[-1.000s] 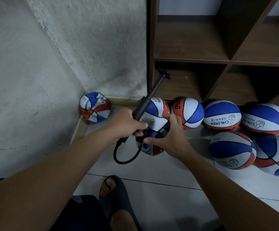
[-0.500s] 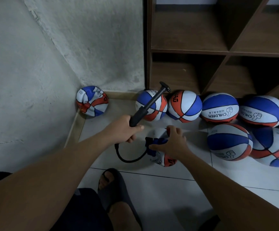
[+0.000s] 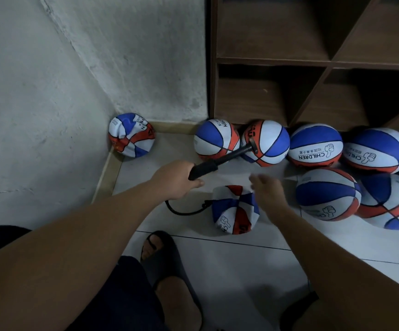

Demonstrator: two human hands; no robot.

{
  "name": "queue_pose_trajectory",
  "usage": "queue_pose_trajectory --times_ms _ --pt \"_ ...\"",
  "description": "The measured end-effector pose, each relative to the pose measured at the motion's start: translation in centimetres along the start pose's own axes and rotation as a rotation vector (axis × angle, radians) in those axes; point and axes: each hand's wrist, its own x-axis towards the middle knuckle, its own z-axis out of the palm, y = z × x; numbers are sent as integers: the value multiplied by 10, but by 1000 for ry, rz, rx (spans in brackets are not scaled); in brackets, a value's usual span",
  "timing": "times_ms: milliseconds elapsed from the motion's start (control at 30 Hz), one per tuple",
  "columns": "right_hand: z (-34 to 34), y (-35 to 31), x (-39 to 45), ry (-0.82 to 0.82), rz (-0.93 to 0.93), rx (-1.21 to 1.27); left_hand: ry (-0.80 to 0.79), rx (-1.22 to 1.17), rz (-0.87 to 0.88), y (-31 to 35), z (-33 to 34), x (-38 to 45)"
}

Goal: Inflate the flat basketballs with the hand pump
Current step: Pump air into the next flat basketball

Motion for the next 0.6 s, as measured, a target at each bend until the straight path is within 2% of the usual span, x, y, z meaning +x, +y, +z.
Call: queue_pose_trajectory --times_ms 67,100,167,200,300,367,467,600 --pt "-17 -29 -9 -58 12 332 26 196 45 -2 1 4" --pt "-25 -43 -14 -124 3 416 30 265 68 -3 3 6" --pt "-33 -61 -25 -235 -70 366 18 332 123 0 7 10" --pt "-33 -64 -31 -240 -118 286 10 347 150 3 8 13" --pt "-28 -57 -37 -83 -220 69 16 351 185 6 8 17" --pt "-35 -47 -36 14 -197 -9 26 368 173 2 6 17" --pt "-57 -41 -32 99 -106 27 18 374 150 -4 5 15" --pt "-67 -43 -32 133 -80 56 -17 364 176 5 7 13"
